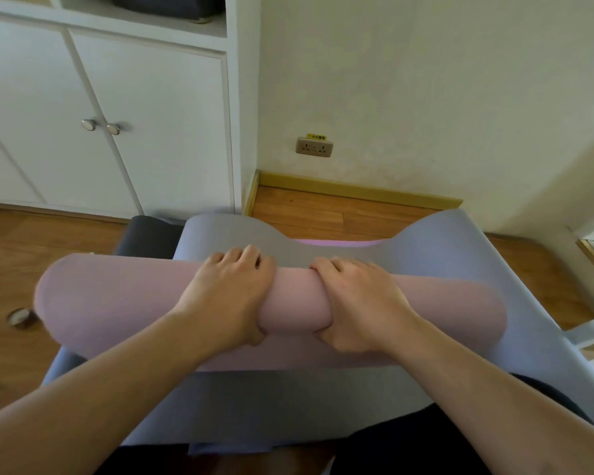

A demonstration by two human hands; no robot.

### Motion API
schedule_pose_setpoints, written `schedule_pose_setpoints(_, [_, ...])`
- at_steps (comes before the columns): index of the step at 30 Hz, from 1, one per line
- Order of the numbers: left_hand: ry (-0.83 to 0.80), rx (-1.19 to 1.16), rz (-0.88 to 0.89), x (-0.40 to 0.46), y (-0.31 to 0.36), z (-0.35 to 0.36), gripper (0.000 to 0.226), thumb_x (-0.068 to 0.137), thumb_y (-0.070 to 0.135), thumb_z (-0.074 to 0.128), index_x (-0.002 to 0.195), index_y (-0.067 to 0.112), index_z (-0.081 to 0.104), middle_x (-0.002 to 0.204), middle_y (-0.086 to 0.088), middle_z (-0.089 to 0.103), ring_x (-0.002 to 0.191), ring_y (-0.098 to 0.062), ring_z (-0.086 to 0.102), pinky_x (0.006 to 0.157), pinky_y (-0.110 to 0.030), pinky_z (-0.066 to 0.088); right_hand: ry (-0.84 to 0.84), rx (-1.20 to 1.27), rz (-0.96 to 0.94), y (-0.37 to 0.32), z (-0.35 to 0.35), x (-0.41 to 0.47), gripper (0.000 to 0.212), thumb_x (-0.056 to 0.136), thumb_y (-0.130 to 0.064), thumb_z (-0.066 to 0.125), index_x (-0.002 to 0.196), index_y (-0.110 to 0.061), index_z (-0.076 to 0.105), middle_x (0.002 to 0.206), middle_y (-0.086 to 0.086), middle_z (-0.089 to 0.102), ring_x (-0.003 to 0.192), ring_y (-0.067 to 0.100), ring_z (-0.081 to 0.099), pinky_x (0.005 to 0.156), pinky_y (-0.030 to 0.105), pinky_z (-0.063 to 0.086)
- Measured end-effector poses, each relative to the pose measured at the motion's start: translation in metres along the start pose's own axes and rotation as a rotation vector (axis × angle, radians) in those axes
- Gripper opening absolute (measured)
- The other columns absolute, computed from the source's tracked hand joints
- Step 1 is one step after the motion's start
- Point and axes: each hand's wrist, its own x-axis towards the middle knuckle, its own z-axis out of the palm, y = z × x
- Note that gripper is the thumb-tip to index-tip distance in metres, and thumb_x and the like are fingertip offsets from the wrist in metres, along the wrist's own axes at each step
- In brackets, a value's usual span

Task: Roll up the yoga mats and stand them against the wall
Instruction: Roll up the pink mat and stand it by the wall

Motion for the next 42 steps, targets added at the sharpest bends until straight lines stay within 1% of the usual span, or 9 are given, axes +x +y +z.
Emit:
schedule_pose_setpoints(6, [-0.136,-0.215,-0.072,-0.004,-0.013,-0.011,0.074,0.056,0.069,0.076,0.119,0.038,0.053,0.11,0.014,0.059,0.095,-0.013,0.06,0.081,-0.036,0.055,0.027,-0.135,-0.059,-0.012,0.01,-0.01,0.115,0.062,-0.067,0.079,0.154,-0.02,0.03,0.139,0.005,0.054,0.123,0.032,0.055,0.11,0.048,0.041])
schedule_pose_setpoints(10, [-0.214,-0.29,-0.069,-0.012,-0.011,-0.011,0.08,0.053,0.075,0.073,0.123,0.043,0.049,0.111,0.016,0.062,0.095,-0.009,0.061,0.082,-0.037,0.056,0.011,-0.08,-0.064,-0.014,0.011,-0.01,0.085,0.067,-0.061,0.075,0.137,-0.025,0.043,0.123,0.0,0.06,0.11,0.028,0.061,0.096,0.043,0.048])
schedule_pose_setpoints(13, [-0.101,-0.115,-0.007,-0.016,-0.004,-0.001,0.091,0.054,0.078,0.071,0.132,0.038,0.046,0.122,0.014,0.056,0.106,-0.014,0.059,0.096,-0.037,0.05,-0.007,-0.024,-0.038,-0.012,0.005,-0.01,0.07,0.068,-0.059,0.069,0.127,-0.028,0.048,0.117,-0.002,0.063,0.104,0.027,0.063,0.089,0.043,0.051])
schedule_pose_setpoints(18, [0.03,-0.019,-0.013,-0.011,0.004,0.007,0.076,0.065,0.064,0.073,0.13,0.03,0.051,0.121,0.007,0.06,0.105,-0.02,0.061,0.095,-0.038,0.05,0.029,-0.006,-0.032,-0.007,0.005,-0.01,0.096,0.067,-0.06,0.073,0.149,-0.023,0.039,0.136,0.002,0.058,0.121,0.029,0.058,0.104,0.043,0.048])
schedule_pose_setpoints(22, [-0.026,-0.142,-0.046,-0.011,-0.009,-0.004,0.076,0.062,0.07,0.07,0.127,0.036,0.05,0.115,0.013,0.062,0.101,-0.015,0.062,0.089,-0.036,0.052,0.014,-0.109,-0.061,-0.011,0.006,-0.008,0.122,0.059,-0.06,0.085,0.157,-0.017,0.026,0.145,0.007,0.048,0.128,0.032,0.051,0.112,0.045,0.042])
schedule_pose_setpoints(29, [-0.032,-0.088,-0.004,-0.01,-0.006,-0.002,0.093,0.056,0.074,0.07,0.136,0.034,0.045,0.125,0.009,0.055,0.112,-0.017,0.056,0.102,-0.038,0.047,0.024,-0.038,-0.041,-0.009,0.001,-0.003,0.078,0.065,-0.054,0.074,0.132,-0.026,0.046,0.121,0.0,0.064,0.109,0.029,0.063,0.092,0.045,0.051])
schedule_pose_setpoints(33, [0.027,0.028,-0.003,-0.003,0.006,0.006,0.089,0.061,0.065,0.078,0.135,0.027,0.047,0.126,0.003,0.055,0.112,-0.023,0.057,0.1,-0.04,0.047,0.026,0.039,-0.004,-0.004,0.003,-0.002,0.083,0.064,-0.059,0.075,0.135,-0.029,0.045,0.125,-0.001,0.064,0.113,0.027,0.063,0.094,0.042,0.051])
schedule_pose_setpoints(39, [-0.005,-0.084,-0.011,-0.002,-0.008,-0.003,0.076,0.06,0.067,0.068,0.124,0.032,0.051,0.113,0.01,0.063,0.101,-0.02,0.063,0.091,-0.036,0.049,0.014,-0.063,-0.065,-0.011,0.006,-0.007,0.12,0.063,-0.06,0.083,0.158,-0.02,0.022,0.143,0.005,0.048,0.129,0.031,0.05,0.112,0.046,0.042])
schedule_pose_setpoints(42, [-0.038,-0.129,-0.014,-0.006,-0.006,-0.007,0.077,0.058,0.07,0.068,0.124,0.034,0.05,0.112,0.012,0.062,0.1,-0.018,0.062,0.092,-0.035,0.048,0.009,-0.064,-0.06,-0.012,0.007,-0.004,0.106,0.065,-0.06,0.083,0.149,-0.023,0.03,0.134,0.003,0.053,0.12,0.03,0.055,0.102,0.043,0.046])
